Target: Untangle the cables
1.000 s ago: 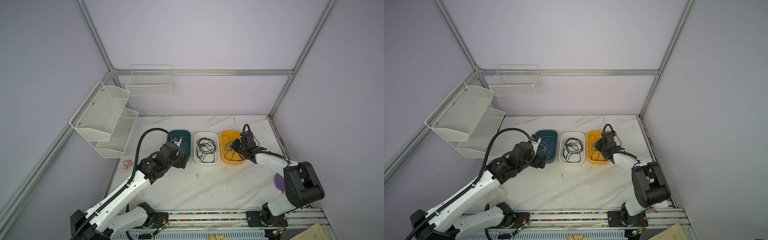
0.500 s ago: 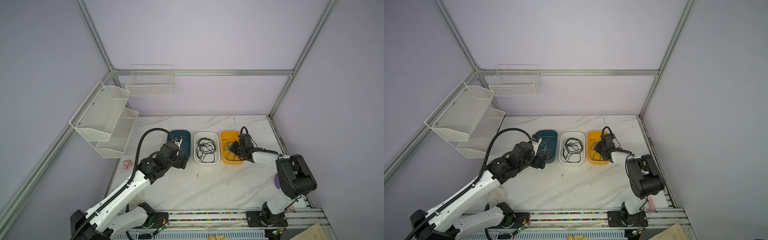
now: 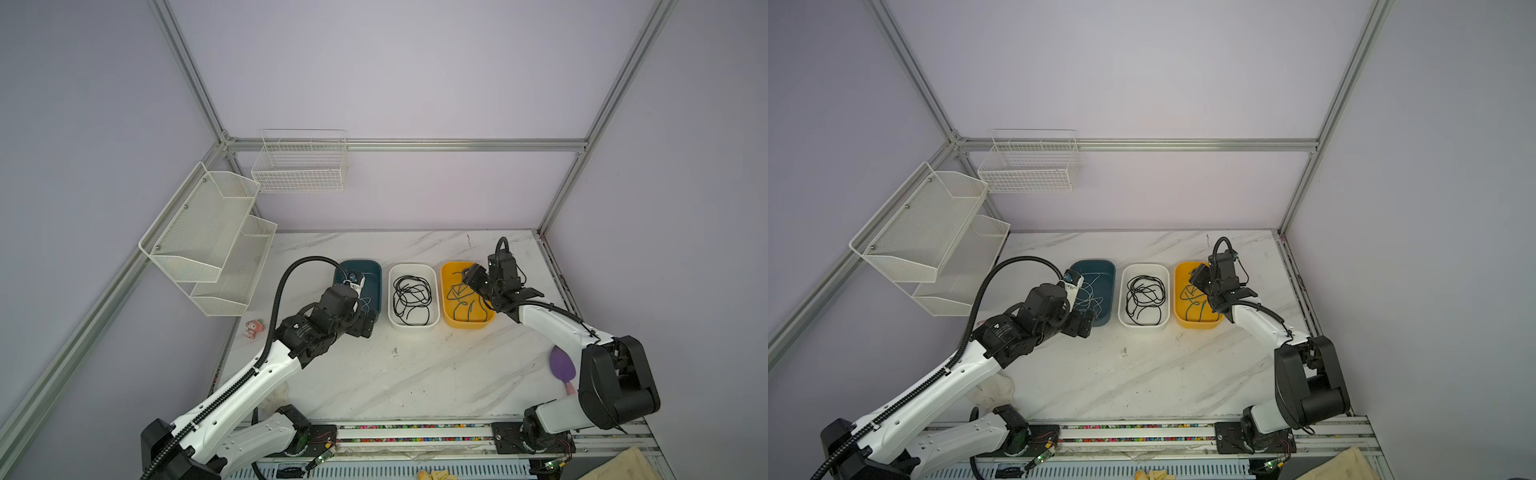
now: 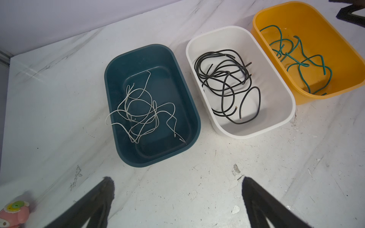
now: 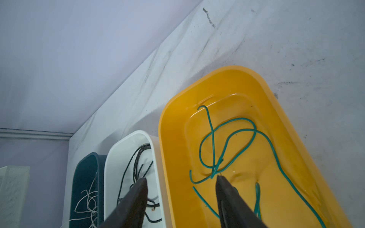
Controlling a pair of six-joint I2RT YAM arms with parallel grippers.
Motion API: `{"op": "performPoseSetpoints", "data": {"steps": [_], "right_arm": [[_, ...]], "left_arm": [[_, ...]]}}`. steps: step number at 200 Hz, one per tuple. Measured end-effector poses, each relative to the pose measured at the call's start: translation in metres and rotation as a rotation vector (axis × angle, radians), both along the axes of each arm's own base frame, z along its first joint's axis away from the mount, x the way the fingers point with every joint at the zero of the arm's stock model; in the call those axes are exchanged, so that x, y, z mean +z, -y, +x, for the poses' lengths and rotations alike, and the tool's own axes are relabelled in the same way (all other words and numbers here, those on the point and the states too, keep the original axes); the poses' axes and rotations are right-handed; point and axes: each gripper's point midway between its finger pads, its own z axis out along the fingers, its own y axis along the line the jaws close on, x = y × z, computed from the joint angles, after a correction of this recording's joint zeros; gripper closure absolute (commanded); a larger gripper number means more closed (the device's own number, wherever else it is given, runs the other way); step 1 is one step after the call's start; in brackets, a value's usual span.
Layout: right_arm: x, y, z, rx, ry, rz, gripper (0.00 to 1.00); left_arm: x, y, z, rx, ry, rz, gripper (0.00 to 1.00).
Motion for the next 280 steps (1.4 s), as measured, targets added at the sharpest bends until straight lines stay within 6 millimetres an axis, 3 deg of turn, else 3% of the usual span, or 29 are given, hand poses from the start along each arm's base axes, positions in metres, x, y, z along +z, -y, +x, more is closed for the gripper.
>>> {"op": "performPoseSetpoints", "data": {"steps": [73,86,116,161,180,222,280], "right_arm": [[0.061,0.005,-0.012,0.026,0.108,-0.030,0.13],[0.072,0.006,-0.016,0.035,0.138,-0.039,0.02],[0.103,0.015,-0.026,0.034,0.231,-0.088,0.02],[0.147,0.048,-0.045,-0.109,0.389,-0.130,0.02],[0.145,0.062,-0.049,-0.185,0.420,-0.135,0.02],[0.121,0.083,-0.052,-0.272,0.422,-0.237,0.02],[0.107,0.110,-0.057,-0.370,0.436,-0.419,0.02]], "left_arm": [[0.000,0.000,0.000,0.001,0.001,0.000,0.00],[0.001,-0.001,0.000,0.005,0.007,-0.001,0.00],[0.005,-0.008,-0.004,0.021,0.048,-0.016,0.00],[0.022,-0.024,-0.005,0.088,0.154,-0.046,0.00],[0.027,-0.031,0.000,0.140,0.183,-0.048,0.00],[0.034,-0.049,0.005,0.246,0.252,-0.039,0.00],[0.021,-0.069,0.002,0.321,0.349,-0.027,0.00]]}}
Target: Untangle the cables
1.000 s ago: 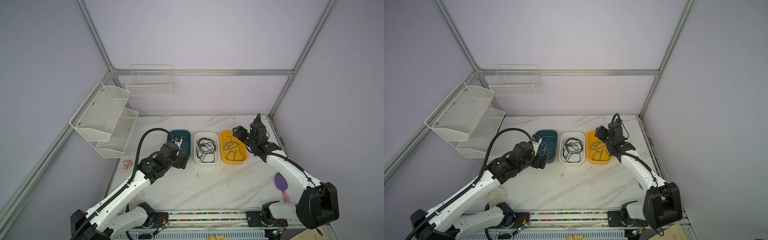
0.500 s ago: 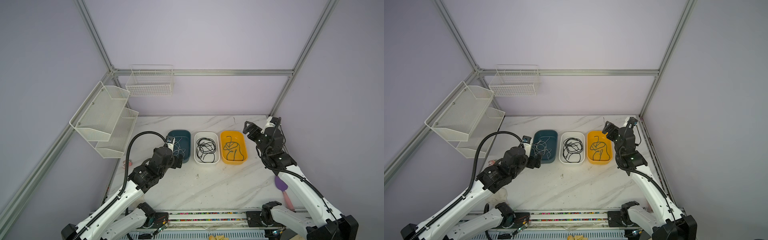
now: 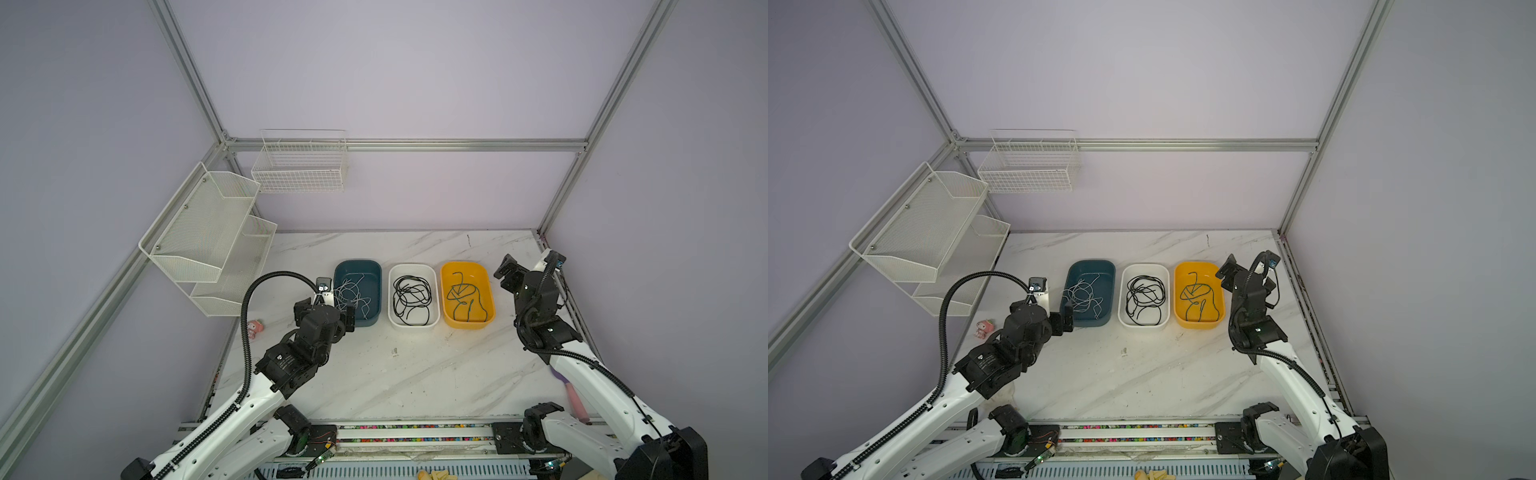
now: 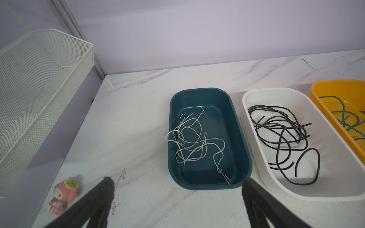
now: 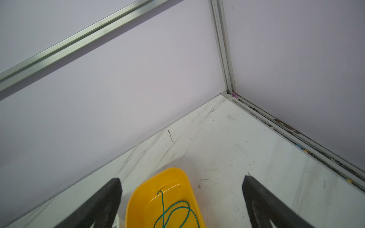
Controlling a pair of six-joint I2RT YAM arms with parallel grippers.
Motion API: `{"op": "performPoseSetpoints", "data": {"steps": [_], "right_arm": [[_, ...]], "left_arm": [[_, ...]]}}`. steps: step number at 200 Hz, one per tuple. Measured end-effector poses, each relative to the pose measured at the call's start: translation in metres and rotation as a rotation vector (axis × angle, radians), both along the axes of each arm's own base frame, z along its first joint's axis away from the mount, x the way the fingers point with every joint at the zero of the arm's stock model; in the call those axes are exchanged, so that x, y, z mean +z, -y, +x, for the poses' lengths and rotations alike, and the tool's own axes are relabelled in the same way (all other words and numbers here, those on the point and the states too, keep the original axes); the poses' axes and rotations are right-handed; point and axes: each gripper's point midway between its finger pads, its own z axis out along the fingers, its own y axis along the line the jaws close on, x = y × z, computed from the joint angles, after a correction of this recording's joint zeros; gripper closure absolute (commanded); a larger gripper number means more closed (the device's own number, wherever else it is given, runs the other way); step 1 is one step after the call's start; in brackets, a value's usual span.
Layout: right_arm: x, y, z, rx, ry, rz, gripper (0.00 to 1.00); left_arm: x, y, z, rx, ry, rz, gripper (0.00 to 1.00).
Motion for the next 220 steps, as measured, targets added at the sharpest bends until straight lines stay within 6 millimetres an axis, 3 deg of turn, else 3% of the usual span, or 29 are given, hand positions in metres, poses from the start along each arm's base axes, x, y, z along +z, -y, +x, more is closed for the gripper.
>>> {"op": "performPoseSetpoints", "data": {"steps": [49,102,162,196,220], "right_arm": [[-0.020,0.017,-0.002,-0.099,0.005,-0.091,0.02],[-0.057,0.030,0.003,-0.183,-0.022,-0.224,0.02],[-0.087,0.024,0.025,-0.177,-0.015,-0.326,0.02],[-0.096,0.023,0.031,-0.179,0.021,-0.327,0.02],[-0.100,0.018,0.038,-0.144,0.033,-0.351,0.02]], "left_arm": [[-0.019,-0.013,-0.001,0.047,0.088,-0.010,0.00],[-0.031,-0.047,0.019,0.198,0.096,0.006,0.00],[-0.074,-0.105,0.037,0.382,0.014,0.020,0.00],[-0.080,-0.109,0.056,0.385,0.030,0.060,0.00],[-0.099,-0.114,0.068,0.400,0.016,0.081,0.00]]}}
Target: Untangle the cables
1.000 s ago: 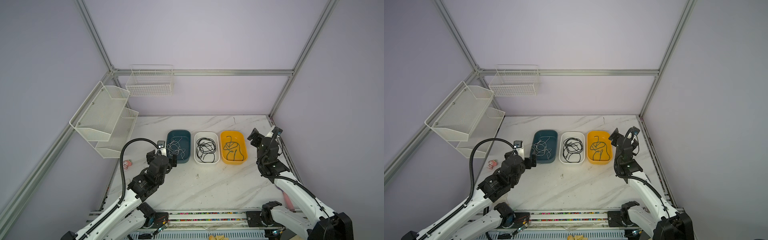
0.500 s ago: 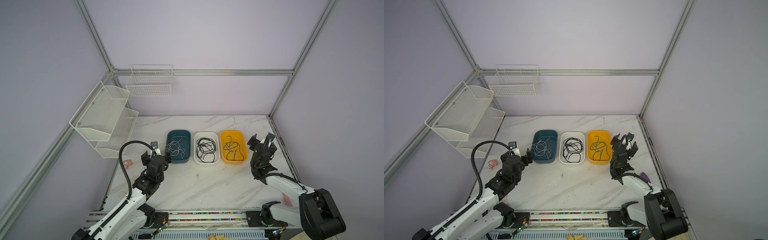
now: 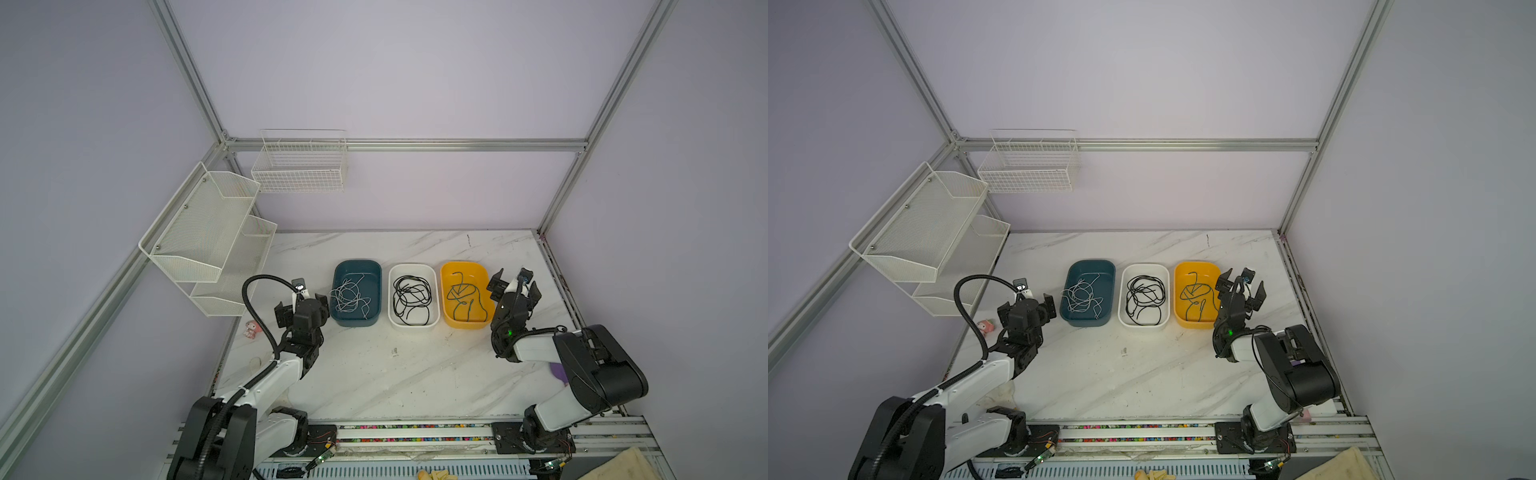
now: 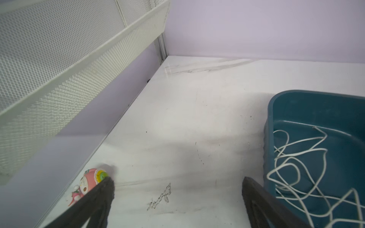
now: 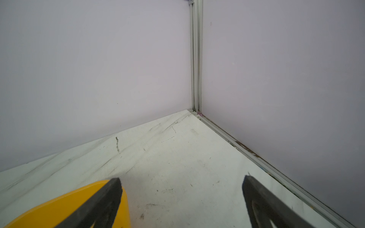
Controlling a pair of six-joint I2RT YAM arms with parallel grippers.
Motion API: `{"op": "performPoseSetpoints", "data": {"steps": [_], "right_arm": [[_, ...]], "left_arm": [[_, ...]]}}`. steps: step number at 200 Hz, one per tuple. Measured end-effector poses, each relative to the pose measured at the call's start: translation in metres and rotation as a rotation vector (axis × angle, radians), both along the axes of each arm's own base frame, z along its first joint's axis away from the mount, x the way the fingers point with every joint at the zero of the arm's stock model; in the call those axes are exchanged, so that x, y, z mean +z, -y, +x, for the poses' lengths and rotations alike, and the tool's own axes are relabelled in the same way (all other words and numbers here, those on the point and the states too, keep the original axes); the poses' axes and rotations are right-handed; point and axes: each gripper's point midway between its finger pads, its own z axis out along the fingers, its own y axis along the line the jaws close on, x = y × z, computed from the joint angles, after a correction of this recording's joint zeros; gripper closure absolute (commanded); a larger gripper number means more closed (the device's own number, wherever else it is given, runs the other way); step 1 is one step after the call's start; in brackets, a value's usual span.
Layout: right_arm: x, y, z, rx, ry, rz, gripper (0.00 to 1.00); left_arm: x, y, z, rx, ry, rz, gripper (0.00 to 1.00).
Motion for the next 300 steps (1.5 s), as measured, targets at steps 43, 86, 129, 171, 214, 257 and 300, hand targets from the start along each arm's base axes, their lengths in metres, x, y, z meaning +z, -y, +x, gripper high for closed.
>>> {"op": "performPoseSetpoints", "data": {"steps": [43,86,129,171,214,257,300], "right_arm": [[-0.016,-0.003,0.005,0.048,0.009,-0.007,0.02],[-0.043,-0.003,0.007,0.105,-0.039,-0.028,0.02],[-0.046,-0.001,0.014,0.147,-0.033,-0.023,0.02],[-0.038,-0.007,0.018,0.217,-0.009,-0.018,0.02],[-0.037,0.001,0.035,0.251,-0.021,0.006,0.02],[-0.042,0.001,0.037,0.265,-0.044,0.008,0.02],[-0.047,0.000,0.036,0.267,-0.066,0.009,0.02]], "left_arm": [[-0.021,-0.015,0.013,0.033,0.014,-0.022,0.00],[-0.021,-0.022,0.025,-0.023,0.047,-0.081,0.00],[-0.023,-0.020,0.034,-0.074,0.059,-0.083,0.00],[-0.035,-0.020,0.041,-0.080,0.059,-0.086,0.00],[-0.050,-0.019,0.042,-0.084,0.028,-0.088,0.00],[-0.036,-0.019,0.049,-0.093,0.092,-0.072,0.00],[-0.035,-0.018,0.050,-0.098,0.114,-0.062,0.00]]}}
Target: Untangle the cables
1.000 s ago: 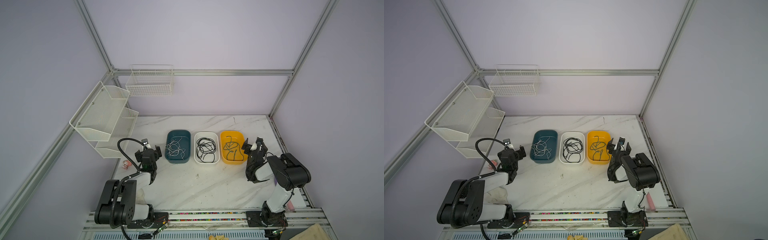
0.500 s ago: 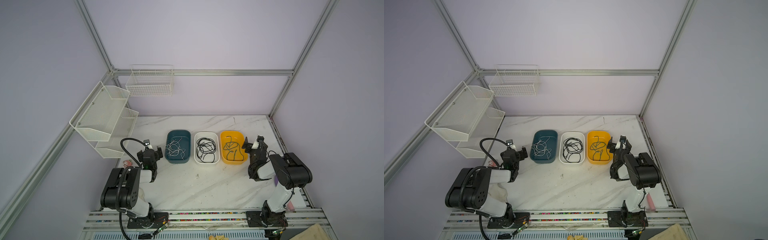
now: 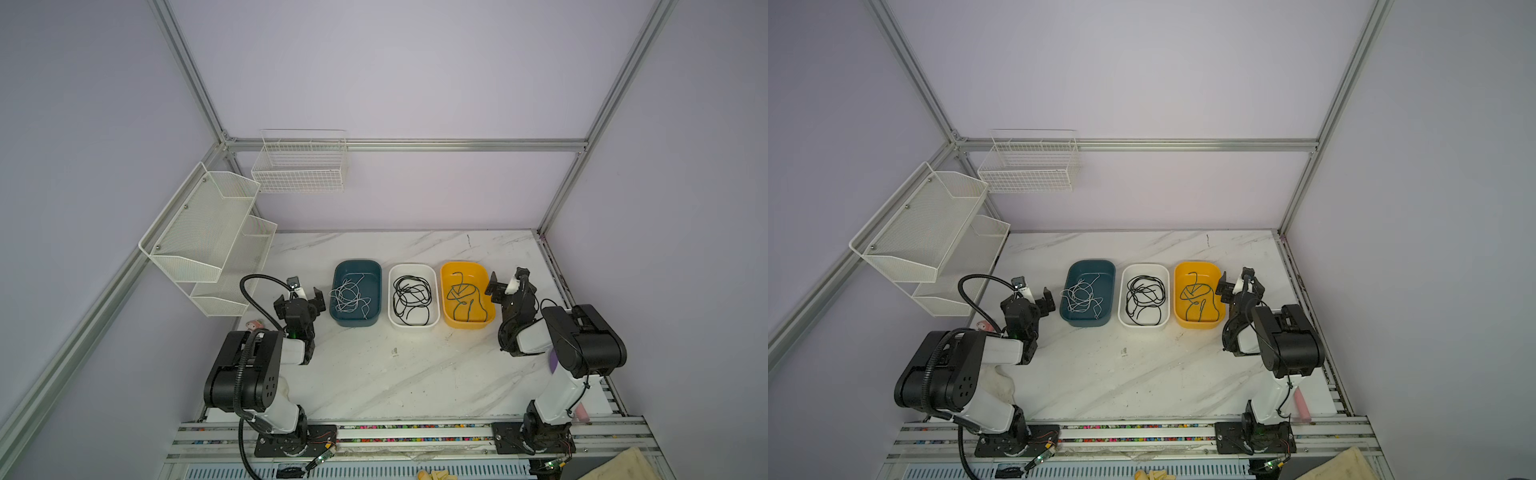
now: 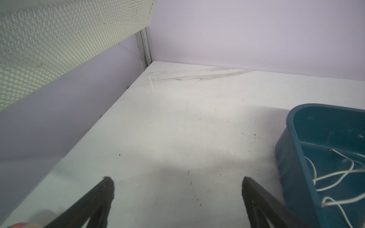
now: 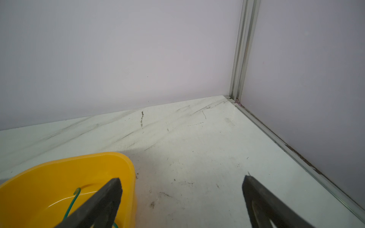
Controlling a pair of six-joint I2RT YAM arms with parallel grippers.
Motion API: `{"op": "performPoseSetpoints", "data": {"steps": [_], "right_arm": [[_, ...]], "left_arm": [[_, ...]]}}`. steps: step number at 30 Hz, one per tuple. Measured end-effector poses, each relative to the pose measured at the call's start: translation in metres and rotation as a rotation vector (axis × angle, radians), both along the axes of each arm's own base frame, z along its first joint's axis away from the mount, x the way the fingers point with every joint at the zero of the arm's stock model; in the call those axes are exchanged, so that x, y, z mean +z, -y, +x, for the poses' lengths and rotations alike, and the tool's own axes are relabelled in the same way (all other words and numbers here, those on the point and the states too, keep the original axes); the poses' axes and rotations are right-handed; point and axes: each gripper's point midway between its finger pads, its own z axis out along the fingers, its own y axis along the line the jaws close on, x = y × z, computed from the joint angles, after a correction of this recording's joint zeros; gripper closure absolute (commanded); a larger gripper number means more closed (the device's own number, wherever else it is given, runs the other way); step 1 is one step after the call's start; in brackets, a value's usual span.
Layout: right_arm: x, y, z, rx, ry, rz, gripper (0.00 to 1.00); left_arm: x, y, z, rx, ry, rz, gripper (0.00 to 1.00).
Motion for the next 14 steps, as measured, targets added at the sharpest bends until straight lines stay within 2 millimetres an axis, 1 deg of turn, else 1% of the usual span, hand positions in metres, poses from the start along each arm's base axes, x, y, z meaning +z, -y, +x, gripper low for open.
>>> {"op": "performPoseSetpoints", "data": {"steps": [14], "right_arm": [[0.0007,-0.0003,0.0015,0.000,0.000,0.000,0.02]], "left_arm": [[0.0031,0.0000,0.0007,0.000,0.014,0.000,0.00]]}}
